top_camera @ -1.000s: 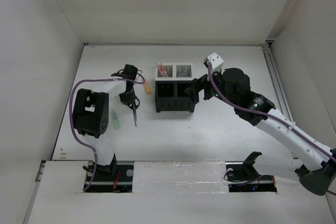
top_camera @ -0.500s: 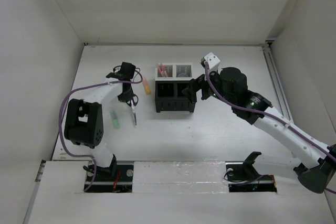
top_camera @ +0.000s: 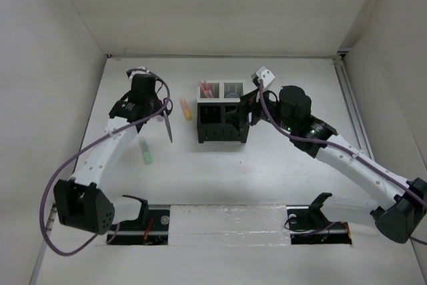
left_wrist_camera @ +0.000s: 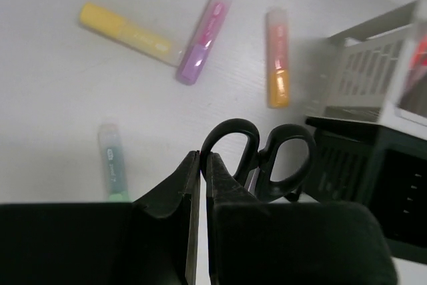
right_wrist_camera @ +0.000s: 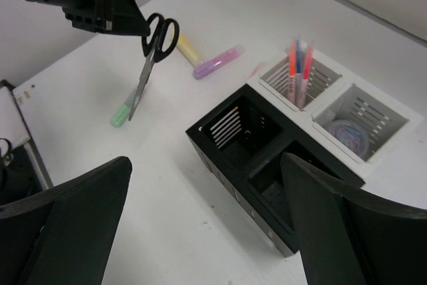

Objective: Sort the stationery into containers
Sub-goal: Pass the stationery from the left arm to the right

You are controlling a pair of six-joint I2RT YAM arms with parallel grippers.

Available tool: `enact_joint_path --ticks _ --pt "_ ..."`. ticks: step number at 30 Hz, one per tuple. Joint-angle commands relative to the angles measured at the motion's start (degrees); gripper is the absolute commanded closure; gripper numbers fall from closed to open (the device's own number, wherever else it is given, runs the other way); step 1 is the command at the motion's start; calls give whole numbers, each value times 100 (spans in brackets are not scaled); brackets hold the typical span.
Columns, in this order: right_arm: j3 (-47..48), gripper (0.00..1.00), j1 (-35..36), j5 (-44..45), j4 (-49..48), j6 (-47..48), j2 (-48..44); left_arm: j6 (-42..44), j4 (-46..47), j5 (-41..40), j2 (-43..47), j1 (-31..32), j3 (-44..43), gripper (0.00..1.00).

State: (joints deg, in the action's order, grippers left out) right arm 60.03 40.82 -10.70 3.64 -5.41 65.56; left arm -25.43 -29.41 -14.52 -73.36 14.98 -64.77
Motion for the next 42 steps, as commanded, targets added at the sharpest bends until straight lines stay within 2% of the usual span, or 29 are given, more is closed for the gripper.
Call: enact_joint_path --ticks 1,6,9,14,21,27,35,38,39,42 --pt "17 1 -56 -801 -1005 -197 184 310 506 502 796 22 140 100" --pt "360 4 154 -749 -1120 -329 755 450 874 1213 1640 22 342 100" --pt "483 4 303 -1179 -1602 -547 1247 451 1007 1574 1921 22 448 100" --pt "650 4 479 -1611 -2699 -996 1837 504 1078 1891 2036 22 562 100" --pt "1589 5 787 -1419 -2703 -1120 2873 504 1192 2217 2089 22 668 100" --pt "2337 12 787 -1224 -2517 -1243 3568 504 1244 2279 2142 22 720 100" --pt "2461 22 787 -1277 -2456 -1296 3806 504 1245 2331 2195 22 720 100" --pt "2461 28 787 -1277 -2456 -1296 3868 557 1297 2331 2195 22 720 100" --pt "2461 33 787 -1277 -2456 -1348 3868 557 1297 2331 2195 22 720 100" --pt "2514 41 840 -1338 -2456 -1349 3921 557 1297 2384 2195 22 720 100"
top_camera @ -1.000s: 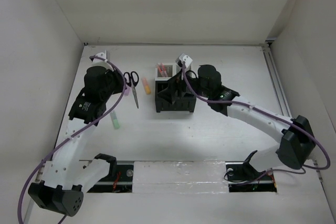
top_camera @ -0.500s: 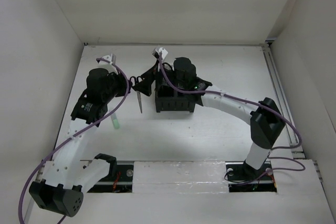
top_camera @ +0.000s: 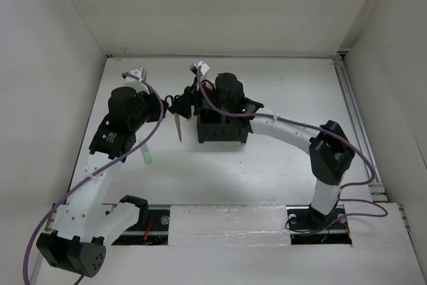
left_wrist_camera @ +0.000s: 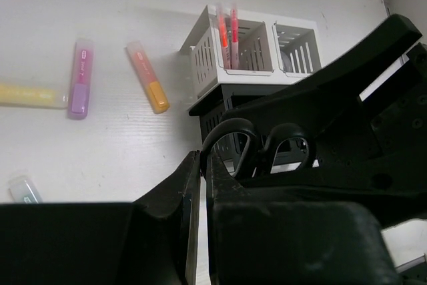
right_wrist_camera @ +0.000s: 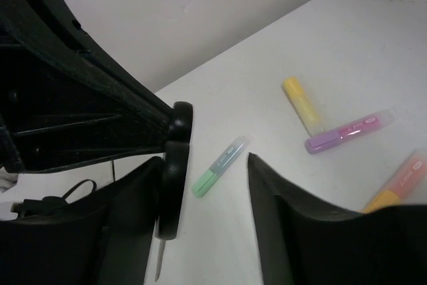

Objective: Sort the stationery into containers
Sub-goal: Pass the stationery from the left arm to the right, then place the stationery into the container

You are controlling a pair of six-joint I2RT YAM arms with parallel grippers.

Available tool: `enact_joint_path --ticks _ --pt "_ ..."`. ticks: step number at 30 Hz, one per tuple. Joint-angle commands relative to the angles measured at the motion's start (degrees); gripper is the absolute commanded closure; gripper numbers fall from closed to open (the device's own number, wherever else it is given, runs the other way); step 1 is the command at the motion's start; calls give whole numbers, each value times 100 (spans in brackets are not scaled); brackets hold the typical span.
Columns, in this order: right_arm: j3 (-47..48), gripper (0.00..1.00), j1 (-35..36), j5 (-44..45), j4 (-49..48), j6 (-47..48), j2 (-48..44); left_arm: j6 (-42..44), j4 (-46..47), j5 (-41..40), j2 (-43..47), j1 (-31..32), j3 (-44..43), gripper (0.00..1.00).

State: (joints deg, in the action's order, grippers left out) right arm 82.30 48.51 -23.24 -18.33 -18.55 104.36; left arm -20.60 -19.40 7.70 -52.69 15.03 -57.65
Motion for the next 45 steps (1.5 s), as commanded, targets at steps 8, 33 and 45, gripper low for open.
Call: enact_joint_path --ticks 8,33,45 --pt "401 96 71 -251 -259 -193 199 74 296 152 180 18 8 100" --pt "-2472 100 -2328 154 -1321 650 -2332 -208 120 -1069 523 18 166 0" --pt "-4126 100 -2452 119 -4766 220 -2034 -155 120 -964 523 18 219 0"
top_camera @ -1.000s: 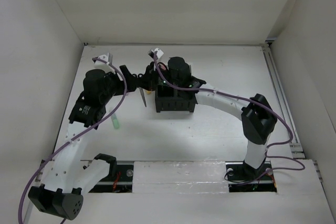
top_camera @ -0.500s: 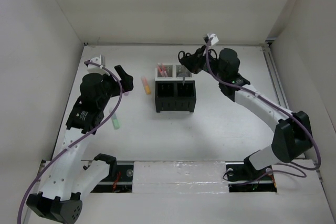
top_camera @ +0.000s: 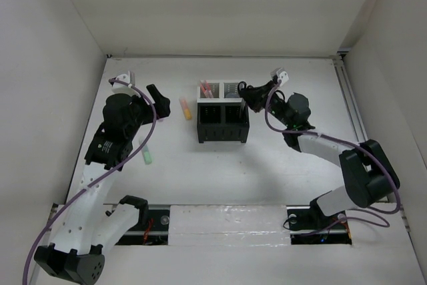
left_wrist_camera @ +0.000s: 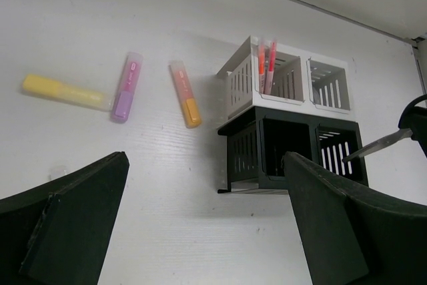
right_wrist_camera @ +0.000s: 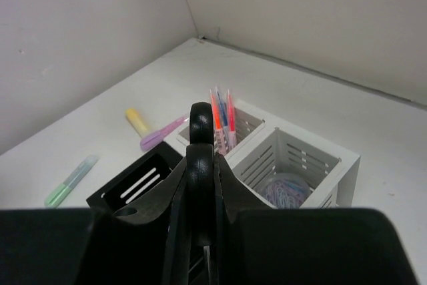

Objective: Sort the stationery into containers
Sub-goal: Place the stationery into the container

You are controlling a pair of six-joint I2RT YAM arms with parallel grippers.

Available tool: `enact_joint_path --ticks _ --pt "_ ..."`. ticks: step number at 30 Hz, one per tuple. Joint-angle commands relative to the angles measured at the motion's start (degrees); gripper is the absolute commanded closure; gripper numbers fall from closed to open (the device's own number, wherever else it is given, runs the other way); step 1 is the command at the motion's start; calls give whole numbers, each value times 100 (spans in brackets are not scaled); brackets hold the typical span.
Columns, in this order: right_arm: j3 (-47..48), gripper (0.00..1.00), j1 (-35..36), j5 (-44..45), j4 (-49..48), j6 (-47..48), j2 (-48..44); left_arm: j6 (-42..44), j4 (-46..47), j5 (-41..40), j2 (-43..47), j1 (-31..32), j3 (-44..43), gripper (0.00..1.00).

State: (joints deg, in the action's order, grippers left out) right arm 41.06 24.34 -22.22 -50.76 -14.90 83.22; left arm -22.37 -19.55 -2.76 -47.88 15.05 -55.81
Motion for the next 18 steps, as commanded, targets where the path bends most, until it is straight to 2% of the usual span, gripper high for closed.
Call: enact_joint_path --ticks 1,15,18 --pt "-54 100 -34 16 -1594 -145 133 22 136 83 42 16 35 0" --pt "-616 100 264 252 -2851 -259 731 22 188 189 42 16 35 0" --pt "-669 97 317 253 -2983 -259 801 22 189 241 -11 16 35 0"
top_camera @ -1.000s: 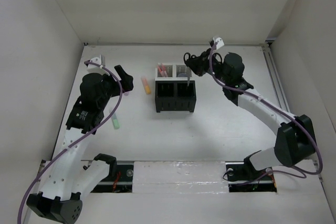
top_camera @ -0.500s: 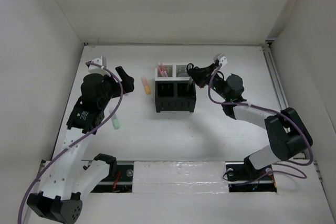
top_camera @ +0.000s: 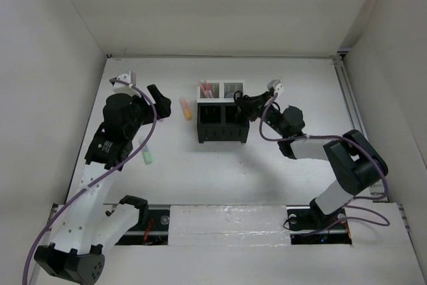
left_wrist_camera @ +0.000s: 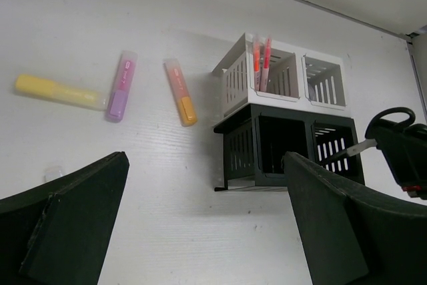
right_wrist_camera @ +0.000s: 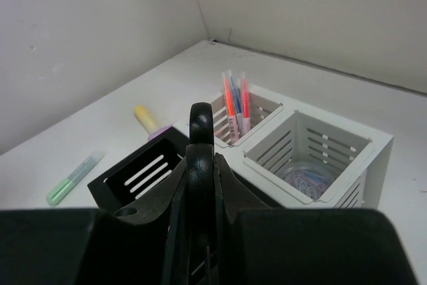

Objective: Sort the stationery into containers
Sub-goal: Place the stationery into the container, then grab a piece of stationery with the left arm

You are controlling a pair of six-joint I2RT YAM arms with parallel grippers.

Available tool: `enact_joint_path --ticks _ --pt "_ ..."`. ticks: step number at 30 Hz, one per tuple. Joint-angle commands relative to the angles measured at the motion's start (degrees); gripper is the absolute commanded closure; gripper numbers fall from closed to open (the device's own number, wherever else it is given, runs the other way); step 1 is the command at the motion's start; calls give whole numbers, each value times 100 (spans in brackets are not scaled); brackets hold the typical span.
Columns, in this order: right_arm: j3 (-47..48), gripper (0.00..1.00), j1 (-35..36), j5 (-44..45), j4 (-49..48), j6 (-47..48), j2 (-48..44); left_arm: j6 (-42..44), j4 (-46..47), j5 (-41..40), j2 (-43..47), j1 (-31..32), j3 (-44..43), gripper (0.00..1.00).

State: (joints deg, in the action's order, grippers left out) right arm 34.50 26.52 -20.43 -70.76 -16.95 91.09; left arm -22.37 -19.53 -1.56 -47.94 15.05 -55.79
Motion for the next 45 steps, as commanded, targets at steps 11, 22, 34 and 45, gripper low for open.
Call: enact_joint_path --ticks 11,22,34,45 --pt "-198 25 213 127 -1256 -54 128 22 186 121 -57 16 33 0" --pt "56 0 449 319 -318 68 -1310 -126 2 -352 -311 16 -28 0" --pt "1427 0 1495 1788 4279 1089 -3008 -1217 -981 -1733 -1559 -283 -537 0" --pt "1744 0 1804 1806 5871 851 -3440 -2868 -1492 -1900 -2763 -1100 -1591 0"
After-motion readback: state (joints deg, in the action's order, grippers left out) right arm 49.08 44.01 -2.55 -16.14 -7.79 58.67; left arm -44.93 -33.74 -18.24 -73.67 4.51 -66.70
